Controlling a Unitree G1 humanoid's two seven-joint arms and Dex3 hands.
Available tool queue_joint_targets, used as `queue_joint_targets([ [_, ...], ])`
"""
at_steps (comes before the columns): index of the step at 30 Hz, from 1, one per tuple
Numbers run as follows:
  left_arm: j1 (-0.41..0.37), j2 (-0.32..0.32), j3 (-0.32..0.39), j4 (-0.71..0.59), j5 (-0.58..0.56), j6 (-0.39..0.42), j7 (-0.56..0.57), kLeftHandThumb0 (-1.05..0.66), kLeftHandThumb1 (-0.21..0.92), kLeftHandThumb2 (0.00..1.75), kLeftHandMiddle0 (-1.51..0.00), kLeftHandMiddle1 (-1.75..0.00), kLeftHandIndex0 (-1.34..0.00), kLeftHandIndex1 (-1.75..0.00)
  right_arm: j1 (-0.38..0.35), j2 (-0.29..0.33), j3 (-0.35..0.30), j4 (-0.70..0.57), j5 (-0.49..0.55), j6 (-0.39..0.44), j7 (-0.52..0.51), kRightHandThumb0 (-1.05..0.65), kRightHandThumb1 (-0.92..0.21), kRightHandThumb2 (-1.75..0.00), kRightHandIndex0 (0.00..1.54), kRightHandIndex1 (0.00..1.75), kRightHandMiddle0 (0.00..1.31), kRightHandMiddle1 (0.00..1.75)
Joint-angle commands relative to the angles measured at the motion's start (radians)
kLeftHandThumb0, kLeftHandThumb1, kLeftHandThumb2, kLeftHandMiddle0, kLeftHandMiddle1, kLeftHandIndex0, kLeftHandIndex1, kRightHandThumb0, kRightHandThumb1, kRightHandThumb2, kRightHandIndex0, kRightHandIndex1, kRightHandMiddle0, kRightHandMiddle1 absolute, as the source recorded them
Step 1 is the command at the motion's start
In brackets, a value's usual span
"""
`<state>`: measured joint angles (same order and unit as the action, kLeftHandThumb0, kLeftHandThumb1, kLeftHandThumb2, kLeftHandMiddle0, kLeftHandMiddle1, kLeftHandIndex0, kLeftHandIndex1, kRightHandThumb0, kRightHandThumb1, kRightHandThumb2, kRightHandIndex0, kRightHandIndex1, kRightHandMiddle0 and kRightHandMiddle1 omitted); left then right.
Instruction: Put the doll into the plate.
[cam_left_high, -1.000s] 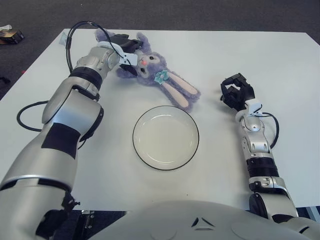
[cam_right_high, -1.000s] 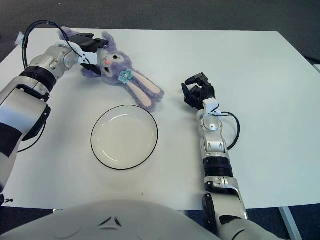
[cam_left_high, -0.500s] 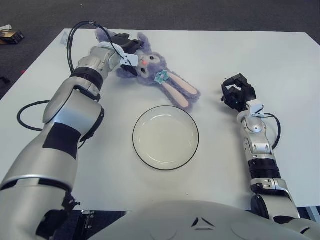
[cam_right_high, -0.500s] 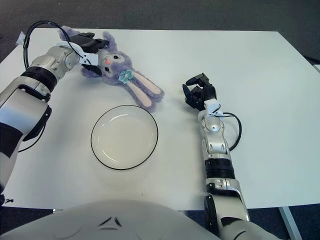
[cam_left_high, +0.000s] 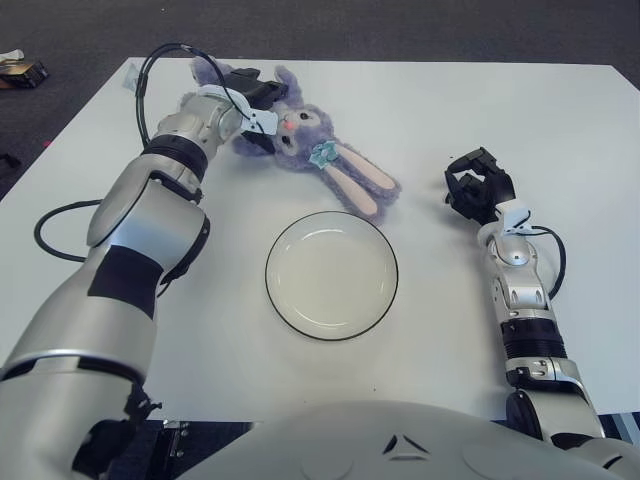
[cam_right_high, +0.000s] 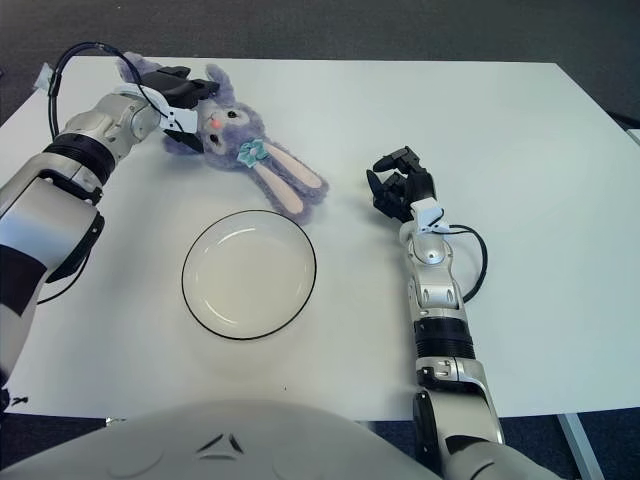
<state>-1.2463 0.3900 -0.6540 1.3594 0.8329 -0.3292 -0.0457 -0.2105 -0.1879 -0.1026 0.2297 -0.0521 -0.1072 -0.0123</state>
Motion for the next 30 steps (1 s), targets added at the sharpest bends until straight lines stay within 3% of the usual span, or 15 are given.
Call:
queue_joint_targets([
  [1, -0.005, -0.008, -0.012, 0.014, 0.011, 0.001, -0.033, -0.68, 0.77, 0.0, -0.34, -0.03, -0.22, 0.0, 0.062, -0.008, 0.012, 0.034, -0.013, 0.068, 0.015, -0.37, -0.78, -0.61, 0.76, 1.68, 0.4, 1.62],
  [20, 0.007, -0.013, -0.023, 0.019, 0.014, 0.026, -0.045, -0.65, 0.77, 0.0, -0.46, -0.04, -0.34, -0.05, 0.068, -0.015, 0.023, 0.016, -0.014, 0.084, 0.013, -0.37, -0.78, -0.6, 0.76, 1.68, 0.4, 1.62],
  [30, 0.013, -0.018, 0.0, 0.024, -0.016, 0.029, -0.16, -0.63, 0.76, 0.0, -0.48, -0.03, -0.35, -0.04, 0.078, -0.02, 0.026, 0.001, -0.015, 0.089, 0.014, -0.38, -0.78, -0.6, 0.76, 1.68, 0.4, 1.62],
])
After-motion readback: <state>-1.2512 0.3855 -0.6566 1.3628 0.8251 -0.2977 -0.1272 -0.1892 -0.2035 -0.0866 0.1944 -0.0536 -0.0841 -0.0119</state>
